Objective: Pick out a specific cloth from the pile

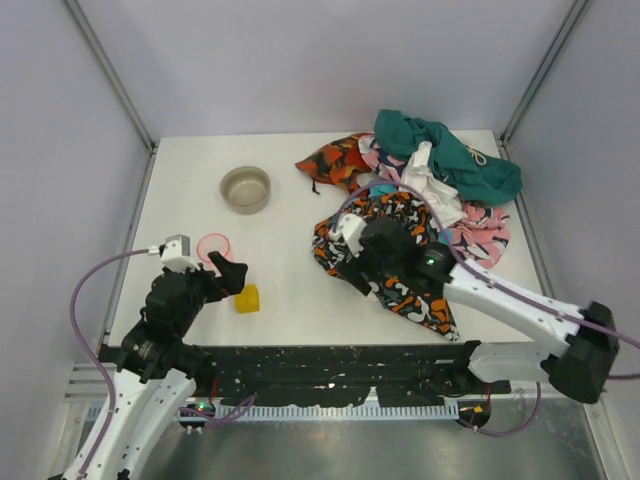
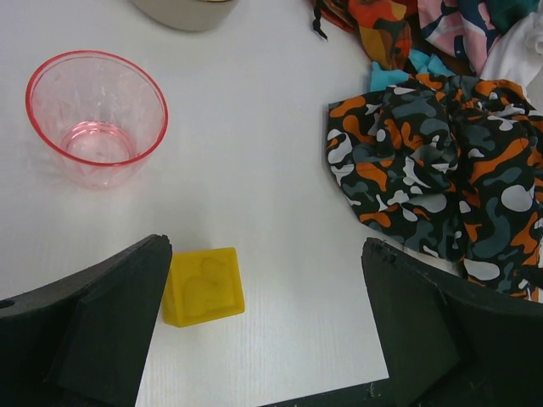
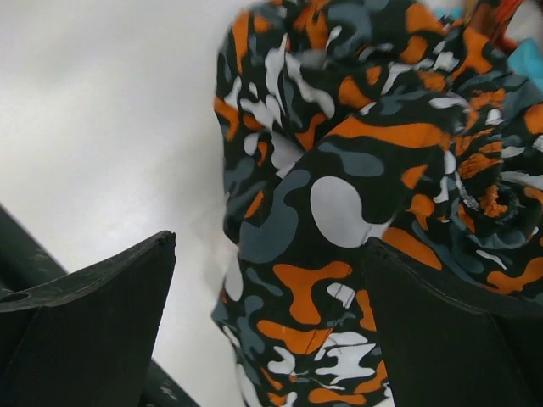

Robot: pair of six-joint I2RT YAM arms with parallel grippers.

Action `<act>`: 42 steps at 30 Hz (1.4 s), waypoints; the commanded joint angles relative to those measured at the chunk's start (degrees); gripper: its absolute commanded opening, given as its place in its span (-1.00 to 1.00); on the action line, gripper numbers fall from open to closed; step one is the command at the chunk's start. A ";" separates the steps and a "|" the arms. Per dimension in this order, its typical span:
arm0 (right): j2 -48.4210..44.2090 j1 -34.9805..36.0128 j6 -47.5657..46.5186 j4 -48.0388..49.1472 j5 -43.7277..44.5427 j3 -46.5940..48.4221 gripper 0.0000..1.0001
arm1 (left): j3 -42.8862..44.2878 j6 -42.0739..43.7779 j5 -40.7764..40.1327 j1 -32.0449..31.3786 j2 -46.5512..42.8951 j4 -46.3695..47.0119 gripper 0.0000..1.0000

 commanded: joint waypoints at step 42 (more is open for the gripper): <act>33.49 -44.84 -9.25 20.48 -7.09 20.00 -0.41 | 29.94 10.28 9.41 -18.27 60.11 30.06 0.99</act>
